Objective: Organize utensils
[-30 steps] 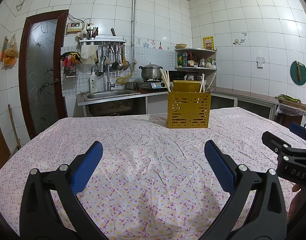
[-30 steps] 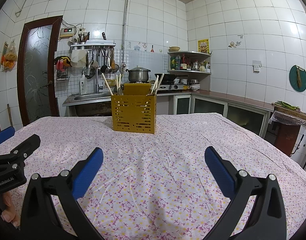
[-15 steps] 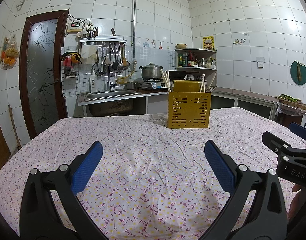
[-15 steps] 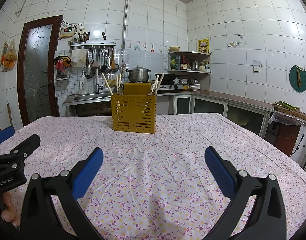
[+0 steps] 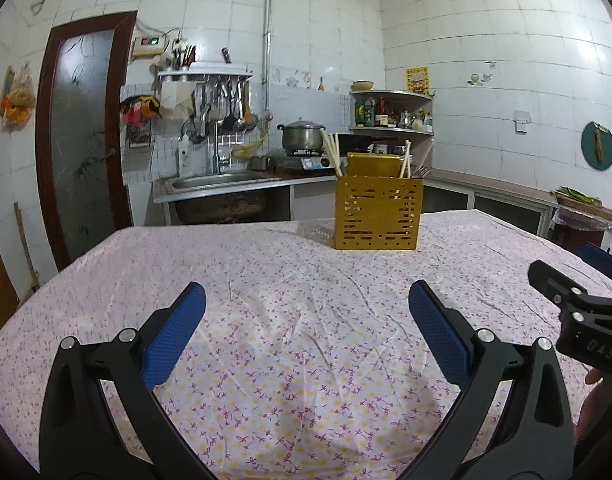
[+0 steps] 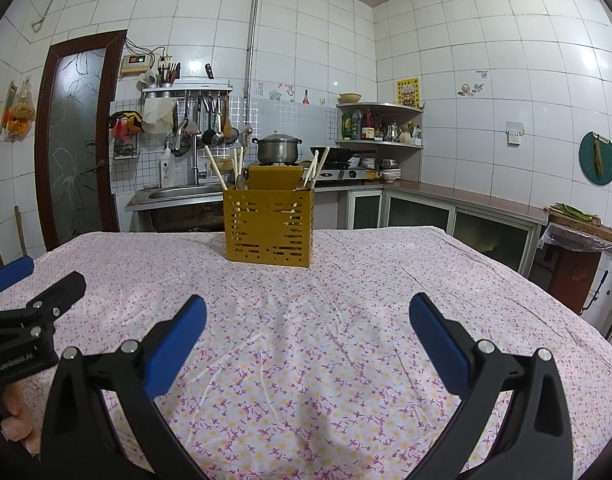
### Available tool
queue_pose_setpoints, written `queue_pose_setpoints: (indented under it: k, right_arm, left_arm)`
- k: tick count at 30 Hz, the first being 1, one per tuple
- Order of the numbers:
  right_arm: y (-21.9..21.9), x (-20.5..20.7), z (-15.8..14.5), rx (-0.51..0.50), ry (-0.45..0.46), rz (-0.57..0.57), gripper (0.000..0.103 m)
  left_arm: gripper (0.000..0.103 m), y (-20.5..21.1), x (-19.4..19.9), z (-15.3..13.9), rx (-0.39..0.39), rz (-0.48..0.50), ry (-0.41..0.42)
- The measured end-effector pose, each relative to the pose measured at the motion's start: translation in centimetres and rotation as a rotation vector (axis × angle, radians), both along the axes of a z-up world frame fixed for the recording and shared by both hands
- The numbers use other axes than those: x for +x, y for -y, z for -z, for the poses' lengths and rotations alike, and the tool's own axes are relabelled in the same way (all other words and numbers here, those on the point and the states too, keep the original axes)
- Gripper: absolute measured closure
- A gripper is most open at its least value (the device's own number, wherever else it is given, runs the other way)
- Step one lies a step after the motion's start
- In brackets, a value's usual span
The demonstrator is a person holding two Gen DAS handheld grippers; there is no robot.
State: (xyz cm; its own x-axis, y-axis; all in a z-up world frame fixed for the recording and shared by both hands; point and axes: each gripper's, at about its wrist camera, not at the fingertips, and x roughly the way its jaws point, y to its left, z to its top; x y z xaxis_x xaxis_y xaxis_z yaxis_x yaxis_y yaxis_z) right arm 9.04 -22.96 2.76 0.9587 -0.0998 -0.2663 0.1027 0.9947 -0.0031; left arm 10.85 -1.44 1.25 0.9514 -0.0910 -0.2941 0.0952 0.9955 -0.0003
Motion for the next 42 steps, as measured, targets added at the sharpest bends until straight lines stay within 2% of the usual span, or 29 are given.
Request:
queue_pose_setpoints:
  k: [6, 42]
  right_arm:
    - [0.04, -0.01, 0.0, 0.001, 0.0, 0.0, 0.004]
    - [0.01, 0.02, -0.02, -0.001, 0.0, 0.0, 0.004]
  left_arm:
    - [0.005, 0.45, -0.12, 0.07, 0.033, -0.021, 0.003]
    - [0.005, 0.74, -0.28, -0.22, 0.031, -0.022, -0.002]
